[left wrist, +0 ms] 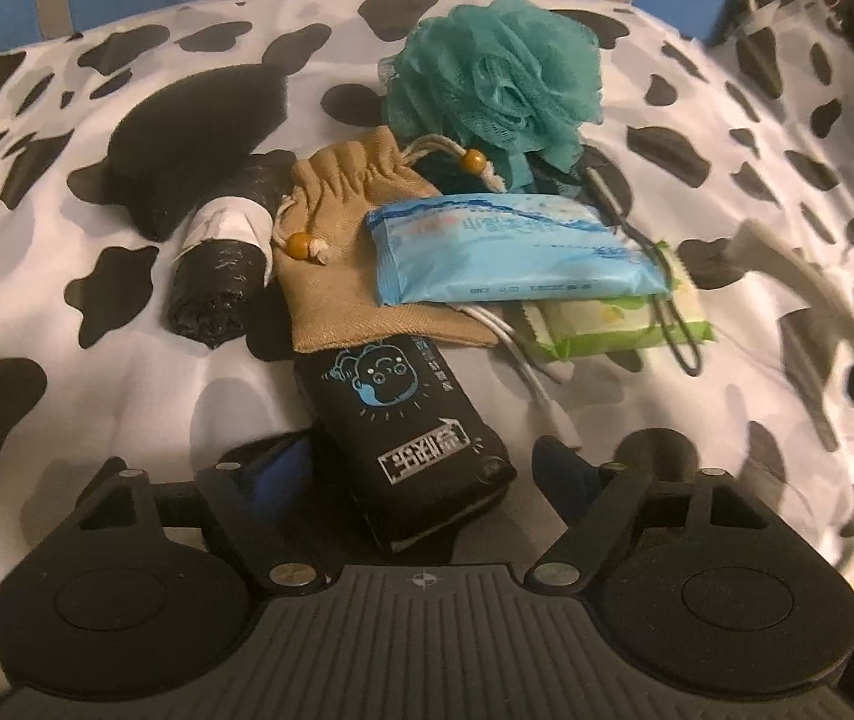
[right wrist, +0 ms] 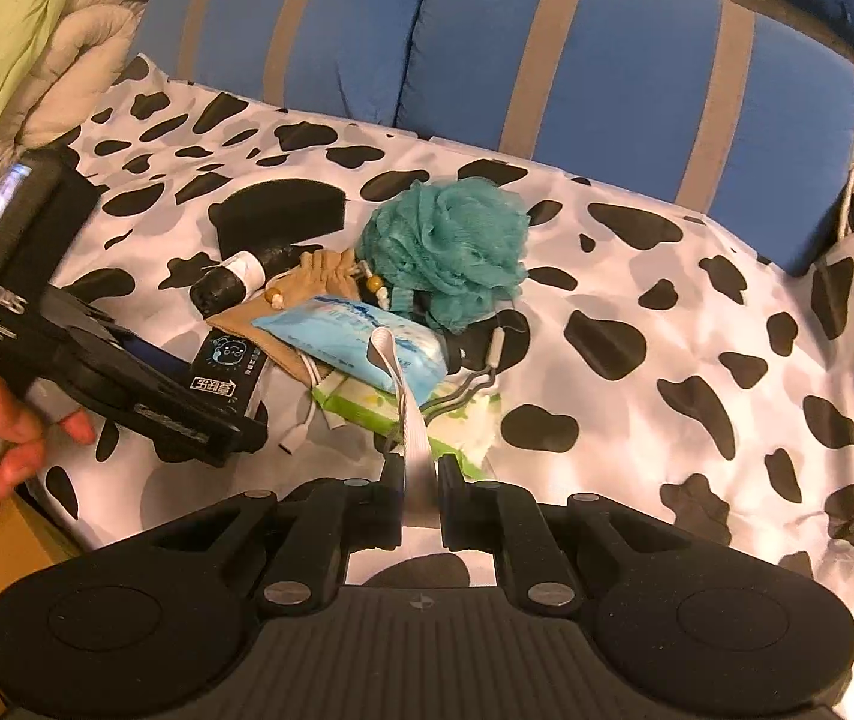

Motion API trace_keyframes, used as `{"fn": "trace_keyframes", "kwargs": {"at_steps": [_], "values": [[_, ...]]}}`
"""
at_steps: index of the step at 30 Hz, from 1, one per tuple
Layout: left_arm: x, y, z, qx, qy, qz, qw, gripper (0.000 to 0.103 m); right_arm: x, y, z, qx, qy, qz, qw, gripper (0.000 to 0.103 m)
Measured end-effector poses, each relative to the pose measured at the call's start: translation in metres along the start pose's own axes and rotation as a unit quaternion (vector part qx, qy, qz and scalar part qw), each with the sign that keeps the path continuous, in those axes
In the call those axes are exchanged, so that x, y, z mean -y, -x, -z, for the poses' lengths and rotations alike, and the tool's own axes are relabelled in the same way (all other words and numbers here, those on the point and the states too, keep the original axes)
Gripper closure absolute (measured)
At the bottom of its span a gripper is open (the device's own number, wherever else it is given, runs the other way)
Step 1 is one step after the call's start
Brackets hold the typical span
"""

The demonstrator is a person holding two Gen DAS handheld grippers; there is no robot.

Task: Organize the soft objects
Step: 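Close the left tool on the black card case while right tool holds strap, then carry black case and white strap into the box and open both tools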

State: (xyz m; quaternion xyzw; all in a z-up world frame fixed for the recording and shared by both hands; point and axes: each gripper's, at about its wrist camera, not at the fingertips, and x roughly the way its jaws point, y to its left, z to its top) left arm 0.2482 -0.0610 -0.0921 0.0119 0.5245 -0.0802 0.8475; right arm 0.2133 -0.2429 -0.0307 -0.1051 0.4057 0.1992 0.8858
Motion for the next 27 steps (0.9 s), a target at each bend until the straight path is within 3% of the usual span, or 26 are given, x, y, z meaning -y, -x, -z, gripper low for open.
{"fn": "trace_keyframes", "kwargs": {"at_steps": [2,7,14,27], "values": [[0.002,-0.002,-0.001,0.002,-0.007,-0.012,0.9999,0.035,0.001,0.002,0.0,0.002,-0.001,0.0,1.0,0.089],[-0.001,0.002,-0.001,0.001,-0.015,-0.019,0.9997,0.042,0.001,0.004,-0.002,0.005,-0.002,-0.002,1.0,0.089],[-0.01,0.015,0.005,-0.009,-0.017,0.016,0.9997,0.043,-0.005,0.005,-0.004,0.007,-0.001,-0.003,1.0,0.089],[-0.018,0.056,0.022,0.013,-0.044,0.058,0.9973,0.044,-0.022,0.011,0.0,0.001,-0.011,-0.013,1.0,0.089]]}}
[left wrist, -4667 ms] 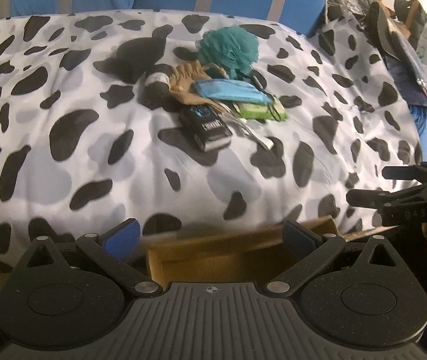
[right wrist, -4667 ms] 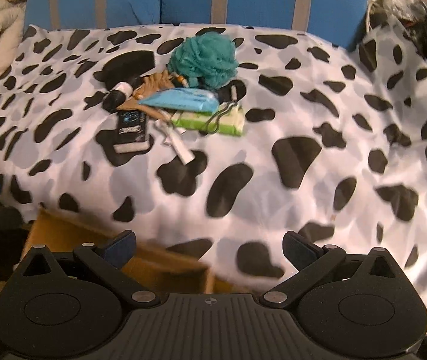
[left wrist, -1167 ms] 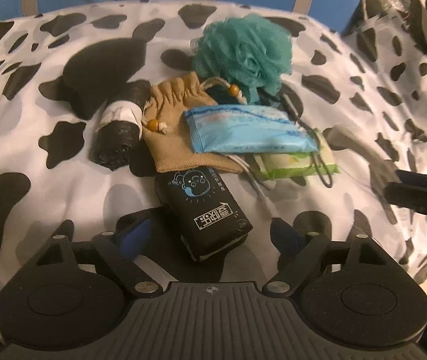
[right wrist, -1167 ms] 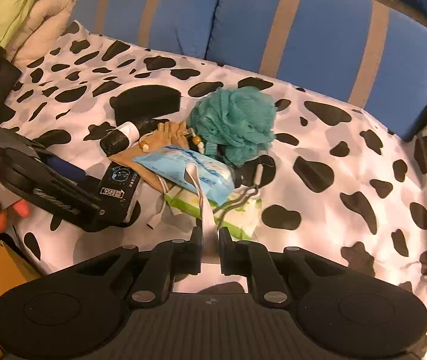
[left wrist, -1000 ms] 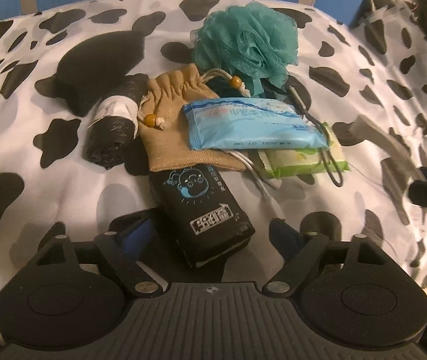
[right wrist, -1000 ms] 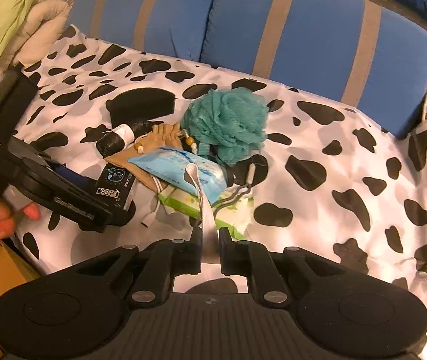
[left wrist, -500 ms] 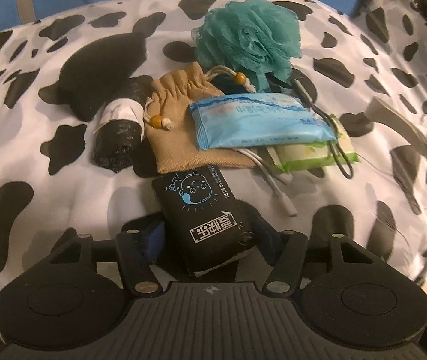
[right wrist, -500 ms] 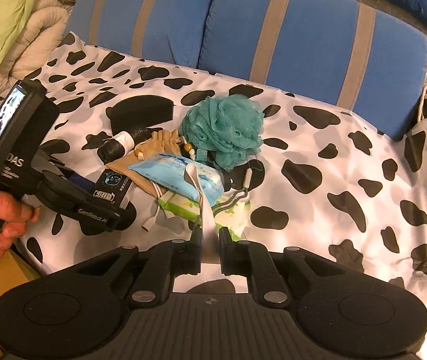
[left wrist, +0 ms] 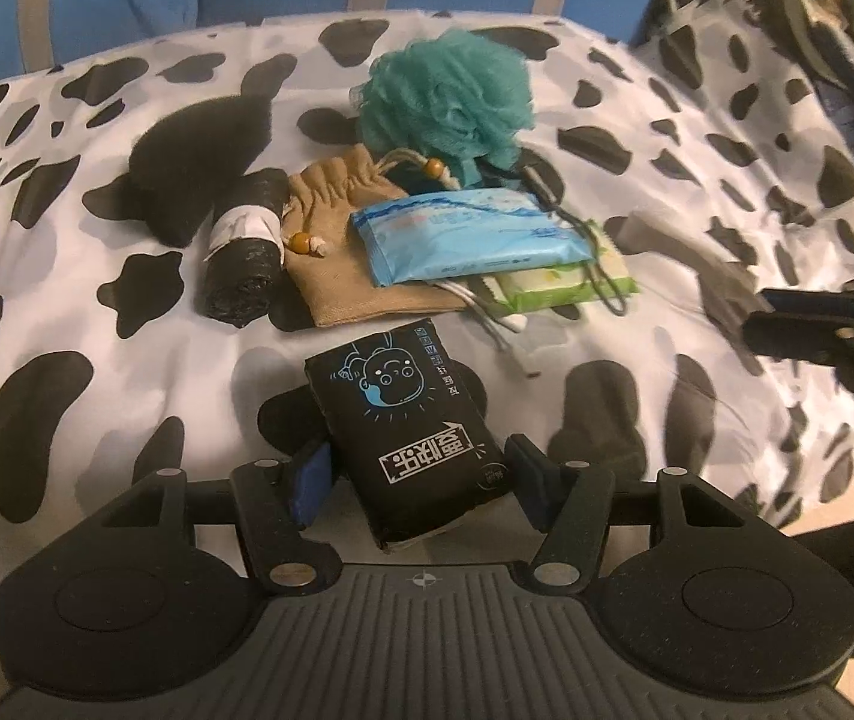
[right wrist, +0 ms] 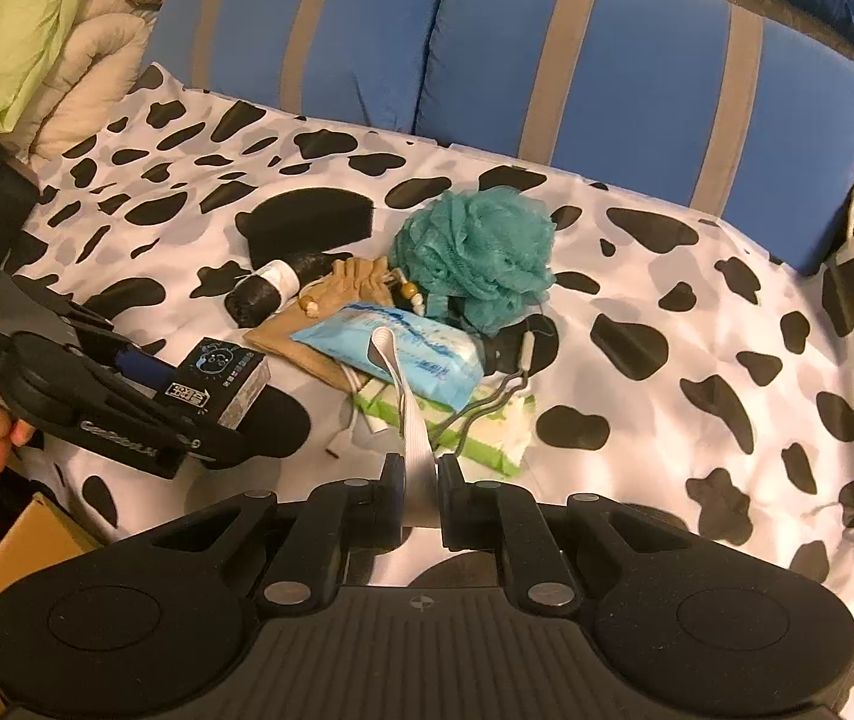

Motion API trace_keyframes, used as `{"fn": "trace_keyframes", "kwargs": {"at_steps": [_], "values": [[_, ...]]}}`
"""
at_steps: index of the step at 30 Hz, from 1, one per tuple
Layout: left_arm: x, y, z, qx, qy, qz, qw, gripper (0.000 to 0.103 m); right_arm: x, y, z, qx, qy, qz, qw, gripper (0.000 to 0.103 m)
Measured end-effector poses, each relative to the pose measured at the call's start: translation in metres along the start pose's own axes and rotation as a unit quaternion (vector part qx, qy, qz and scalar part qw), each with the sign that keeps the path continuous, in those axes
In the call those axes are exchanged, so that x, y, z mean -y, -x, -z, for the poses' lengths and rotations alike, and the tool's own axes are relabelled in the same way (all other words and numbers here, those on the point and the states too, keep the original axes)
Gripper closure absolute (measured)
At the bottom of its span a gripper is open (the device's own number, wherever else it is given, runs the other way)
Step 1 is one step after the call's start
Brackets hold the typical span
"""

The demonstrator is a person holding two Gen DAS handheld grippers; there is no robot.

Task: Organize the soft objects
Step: 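Carry black case and white strap into the box and open both tools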

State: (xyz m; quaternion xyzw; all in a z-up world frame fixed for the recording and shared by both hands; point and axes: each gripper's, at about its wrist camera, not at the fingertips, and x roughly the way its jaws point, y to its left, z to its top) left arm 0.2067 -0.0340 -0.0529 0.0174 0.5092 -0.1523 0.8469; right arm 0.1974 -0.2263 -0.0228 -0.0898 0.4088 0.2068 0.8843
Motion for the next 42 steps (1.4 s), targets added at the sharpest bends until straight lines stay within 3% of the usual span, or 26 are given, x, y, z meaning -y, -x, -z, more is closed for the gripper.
{"fn": "trace_keyframes", "kwargs": {"at_steps": [17,30,42], "values": [[0.016,0.048,0.052,0.006,-0.03,0.02,0.9993,0.044,-0.038,0.031,0.025,-0.015,0.005,-0.028,0.999,0.089],[0.031,0.062,0.096,-0.026,-0.05,0.022,0.9982,0.044,-0.081,0.051,0.063,-0.062,0.061,-0.066,0.994,0.089],[0.036,0.068,0.125,-0.066,-0.054,0.018,0.9962,0.043,-0.111,0.05,0.095,-0.138,0.104,-0.081,0.982,0.089]]}}
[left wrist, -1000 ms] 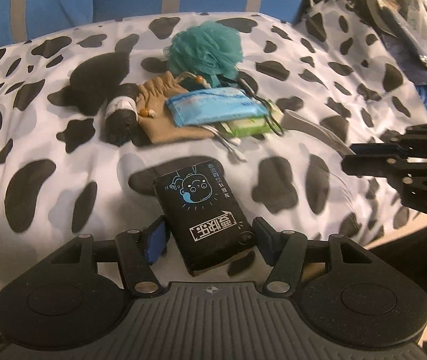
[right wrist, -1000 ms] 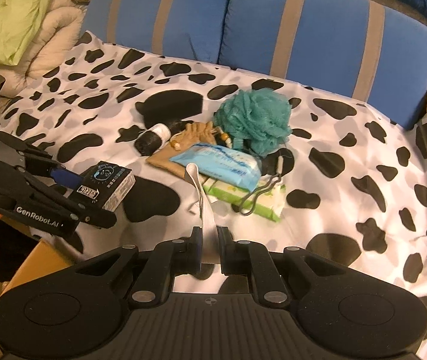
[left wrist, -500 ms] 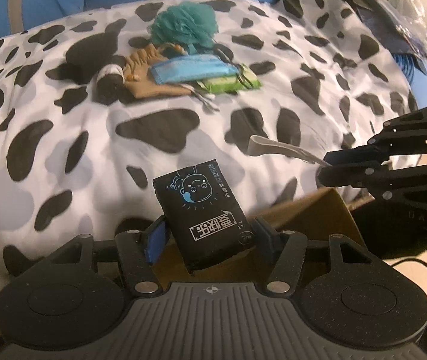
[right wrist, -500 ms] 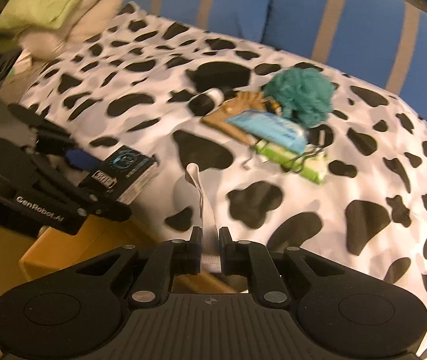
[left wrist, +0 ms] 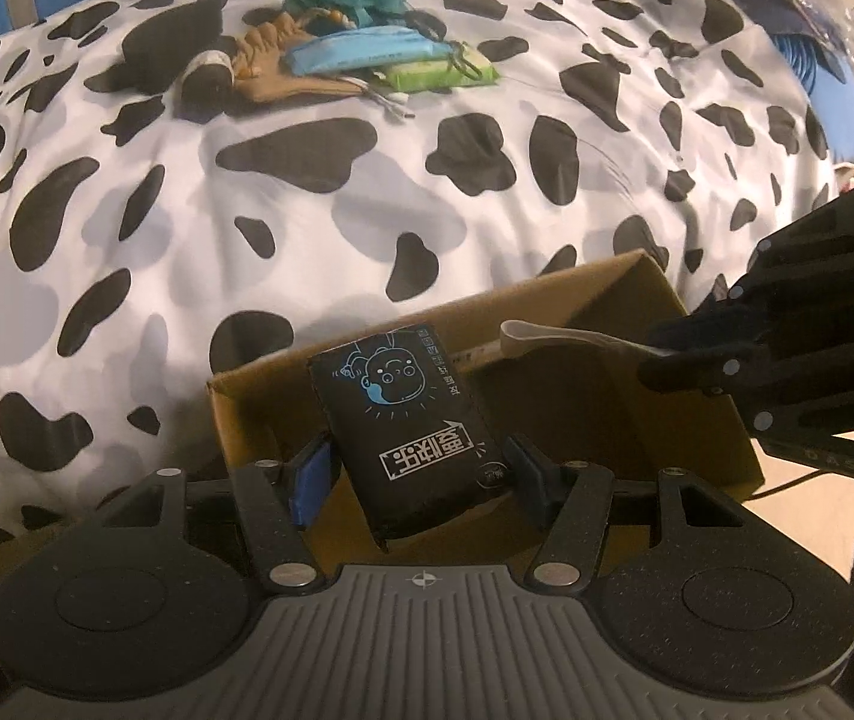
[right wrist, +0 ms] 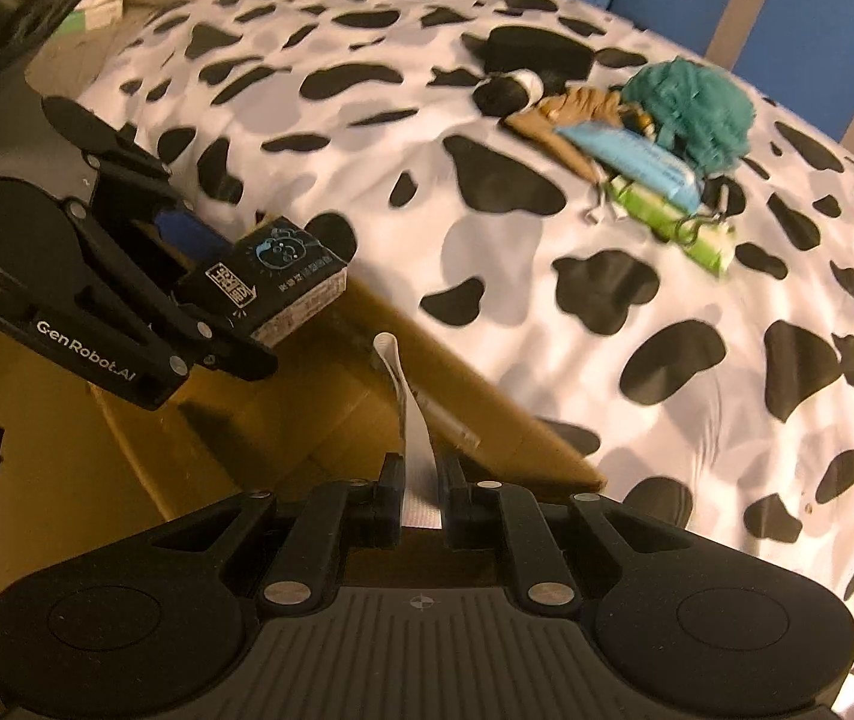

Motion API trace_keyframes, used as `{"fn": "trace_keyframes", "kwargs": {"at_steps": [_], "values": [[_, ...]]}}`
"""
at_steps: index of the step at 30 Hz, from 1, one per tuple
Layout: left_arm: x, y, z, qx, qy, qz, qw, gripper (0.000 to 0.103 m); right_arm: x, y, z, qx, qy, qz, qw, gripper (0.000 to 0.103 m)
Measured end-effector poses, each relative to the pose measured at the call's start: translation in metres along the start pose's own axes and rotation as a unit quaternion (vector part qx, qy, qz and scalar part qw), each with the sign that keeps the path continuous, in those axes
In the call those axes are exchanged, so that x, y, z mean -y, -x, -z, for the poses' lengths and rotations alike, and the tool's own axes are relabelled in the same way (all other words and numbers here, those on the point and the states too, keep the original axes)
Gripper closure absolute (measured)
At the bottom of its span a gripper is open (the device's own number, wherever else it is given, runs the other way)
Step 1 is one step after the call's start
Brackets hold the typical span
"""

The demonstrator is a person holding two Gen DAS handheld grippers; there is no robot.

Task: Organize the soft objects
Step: 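Carry black case and white strap into the box and open both tools, then withdraw both tools from the box back toward the item pile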

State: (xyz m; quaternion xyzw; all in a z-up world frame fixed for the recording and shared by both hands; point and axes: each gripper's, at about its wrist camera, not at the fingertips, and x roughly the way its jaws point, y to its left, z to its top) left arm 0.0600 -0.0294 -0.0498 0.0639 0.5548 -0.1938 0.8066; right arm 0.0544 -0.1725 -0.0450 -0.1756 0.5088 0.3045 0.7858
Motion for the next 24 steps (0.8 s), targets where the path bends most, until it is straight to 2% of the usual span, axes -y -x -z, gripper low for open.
{"fn": "trace_keyframes", "kwargs": {"at_steps": [4,6,7,8,10,11,14,24], "values": [[0.0,0.001,0.002,-0.002,0.003,-0.005,1.0,0.042,-0.002,-0.002,0.001,-0.011,0.002,0.003,1.0,0.088],[-0.002,-0.001,0.002,-0.007,0.011,-0.02,0.9997,0.041,-0.002,-0.004,0.001,-0.013,0.002,0.006,1.0,0.085],[-0.004,-0.002,0.001,-0.009,0.017,-0.029,0.9994,0.041,-0.003,-0.004,0.001,-0.014,0.003,0.013,1.0,0.066],[-0.006,-0.003,0.0,-0.011,0.024,-0.035,0.999,0.039,-0.003,-0.005,0.001,-0.014,0.006,0.022,1.0,0.039],[-0.011,-0.003,-0.001,-0.012,0.041,-0.042,0.9982,0.032,-0.006,-0.005,0.0,-0.01,0.014,0.036,0.999,0.019],[-0.014,-0.002,-0.002,-0.01,0.047,-0.044,0.9979,0.029,-0.006,-0.005,0.0,-0.009,0.016,0.037,0.999,0.016],[-0.016,0.0,-0.003,-0.004,0.057,-0.049,0.9972,0.027,-0.007,-0.005,-0.001,-0.004,0.023,0.045,0.999,0.006],[-0.011,-0.003,-0.005,-0.009,0.046,-0.048,0.9977,0.027,-0.002,-0.003,-0.004,0.01,0.012,0.063,0.998,0.003]]}}
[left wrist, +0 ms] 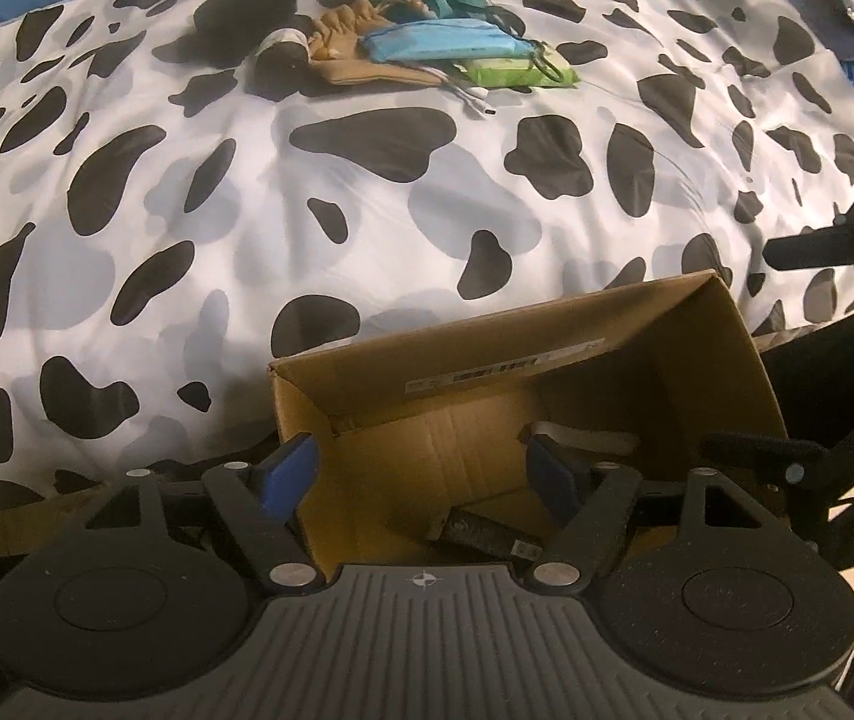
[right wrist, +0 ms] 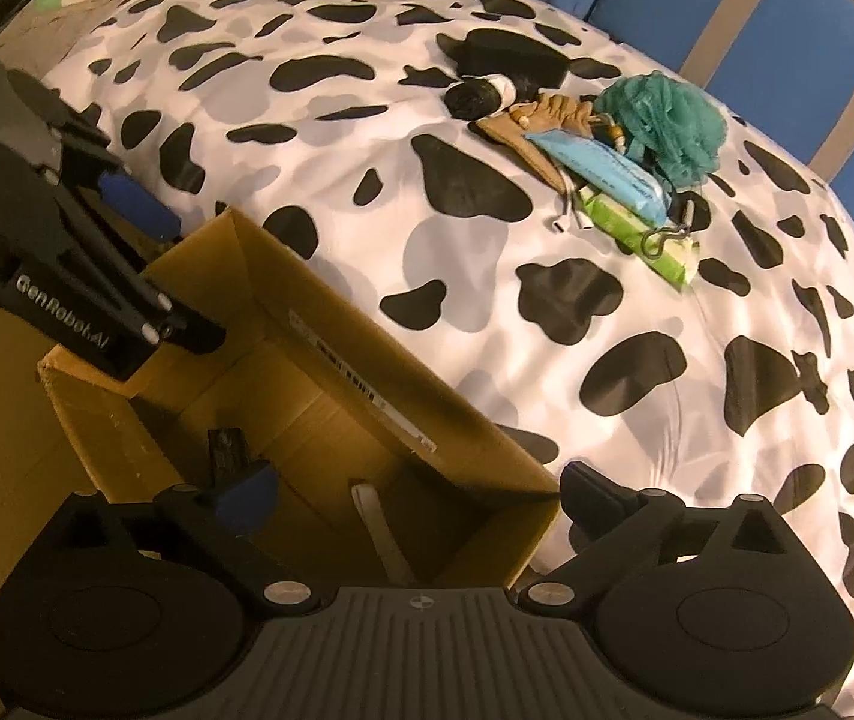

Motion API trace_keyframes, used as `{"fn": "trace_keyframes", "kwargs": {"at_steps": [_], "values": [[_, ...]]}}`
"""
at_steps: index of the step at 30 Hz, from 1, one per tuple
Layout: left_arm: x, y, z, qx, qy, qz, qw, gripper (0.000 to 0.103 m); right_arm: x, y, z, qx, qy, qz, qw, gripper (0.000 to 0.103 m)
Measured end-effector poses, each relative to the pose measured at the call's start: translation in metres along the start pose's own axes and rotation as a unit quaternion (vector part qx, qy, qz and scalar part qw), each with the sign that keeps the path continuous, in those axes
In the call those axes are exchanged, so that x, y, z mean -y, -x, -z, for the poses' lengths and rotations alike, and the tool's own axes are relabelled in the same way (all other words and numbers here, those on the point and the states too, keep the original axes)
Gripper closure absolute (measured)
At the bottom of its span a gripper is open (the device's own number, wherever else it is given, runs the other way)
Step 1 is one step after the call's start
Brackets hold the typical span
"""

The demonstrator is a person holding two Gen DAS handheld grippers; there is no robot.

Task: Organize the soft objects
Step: 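Withdraw both tools from the box back toward the item pile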

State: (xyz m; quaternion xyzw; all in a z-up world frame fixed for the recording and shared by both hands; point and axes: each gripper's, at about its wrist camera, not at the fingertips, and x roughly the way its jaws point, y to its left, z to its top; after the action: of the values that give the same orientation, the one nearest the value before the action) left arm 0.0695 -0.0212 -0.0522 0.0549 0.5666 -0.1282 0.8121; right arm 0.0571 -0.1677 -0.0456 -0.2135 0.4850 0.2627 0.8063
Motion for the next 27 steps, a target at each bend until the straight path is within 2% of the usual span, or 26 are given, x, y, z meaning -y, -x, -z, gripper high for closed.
{"fn": "trace_keyframes", "kwargs": {"at_steps": [10,27], "values": [[0.002,-0.001,-0.001,-0.002,-0.007,0.001,1.0,0.027,0.007,0.001,-0.002,0.008,-0.021,0.015,1.0,0.003],[0.005,0.002,-0.004,0.008,-0.008,0.009,0.9999,0.027,0.015,0.008,-0.007,0.025,-0.044,0.016,0.999,0.003]]}}
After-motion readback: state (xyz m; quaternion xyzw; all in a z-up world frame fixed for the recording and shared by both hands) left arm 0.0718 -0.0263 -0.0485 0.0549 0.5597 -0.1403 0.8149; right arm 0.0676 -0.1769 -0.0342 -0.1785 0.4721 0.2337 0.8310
